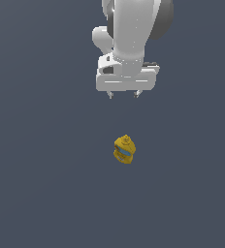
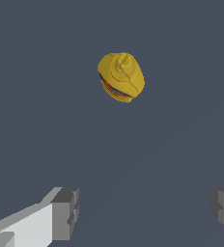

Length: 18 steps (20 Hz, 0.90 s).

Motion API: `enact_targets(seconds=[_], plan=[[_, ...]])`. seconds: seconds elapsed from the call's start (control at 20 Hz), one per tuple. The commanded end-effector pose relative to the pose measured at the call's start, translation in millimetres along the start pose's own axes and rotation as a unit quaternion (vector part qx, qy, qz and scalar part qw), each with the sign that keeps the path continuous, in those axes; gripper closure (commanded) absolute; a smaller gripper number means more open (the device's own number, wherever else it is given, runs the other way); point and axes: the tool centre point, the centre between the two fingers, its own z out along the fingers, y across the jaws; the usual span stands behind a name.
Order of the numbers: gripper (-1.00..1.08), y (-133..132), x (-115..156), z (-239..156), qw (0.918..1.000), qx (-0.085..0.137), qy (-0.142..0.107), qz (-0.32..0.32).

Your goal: Pick up the object and move it to a goal position.

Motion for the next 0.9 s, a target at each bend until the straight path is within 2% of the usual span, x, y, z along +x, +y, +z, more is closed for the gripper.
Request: enact_targets(seconds=[0.0, 0.5, 0.85], plan=[[-0.92, 0, 2, 1, 1.0, 0.0, 0.0, -0.006], [-0.92, 0, 23, 8, 0.997, -0.003, 0.006, -0.077], [-0.92, -1, 49, 19, 0.9865, -0.005, 0.012, -0.163]])
